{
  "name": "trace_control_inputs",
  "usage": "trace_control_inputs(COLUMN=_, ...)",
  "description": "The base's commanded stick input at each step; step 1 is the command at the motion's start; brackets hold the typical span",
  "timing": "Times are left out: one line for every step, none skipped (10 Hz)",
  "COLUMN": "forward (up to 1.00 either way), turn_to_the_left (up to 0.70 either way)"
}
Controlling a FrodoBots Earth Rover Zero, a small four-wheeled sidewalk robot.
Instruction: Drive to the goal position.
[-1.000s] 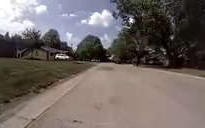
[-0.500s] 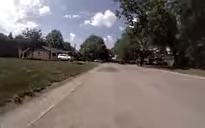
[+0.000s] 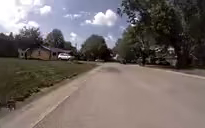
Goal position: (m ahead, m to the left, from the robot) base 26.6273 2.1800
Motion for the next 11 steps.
trace_control_inputs(forward=1.00, turn_to_the_left=0.03)
trace_control_inputs(forward=1.00, turn_to_the_left=0.03)
trace_control_inputs(forward=1.00, turn_to_the_left=0.03)
trace_control_inputs(forward=1.00, turn_to_the_left=0.03)
trace_control_inputs(forward=1.00, turn_to_the_left=0.03)
trace_control_inputs(forward=1.00, turn_to_the_left=0.03)
trace_control_inputs(forward=1.00, turn_to_the_left=-0.04)
trace_control_inputs(forward=1.00, turn_to_the_left=-0.20)
trace_control_inputs(forward=1.00, turn_to_the_left=-0.28)
trace_control_inputs(forward=1.00, turn_to_the_left=-0.28)
trace_control_inputs(forward=1.00, turn_to_the_left=-0.20)
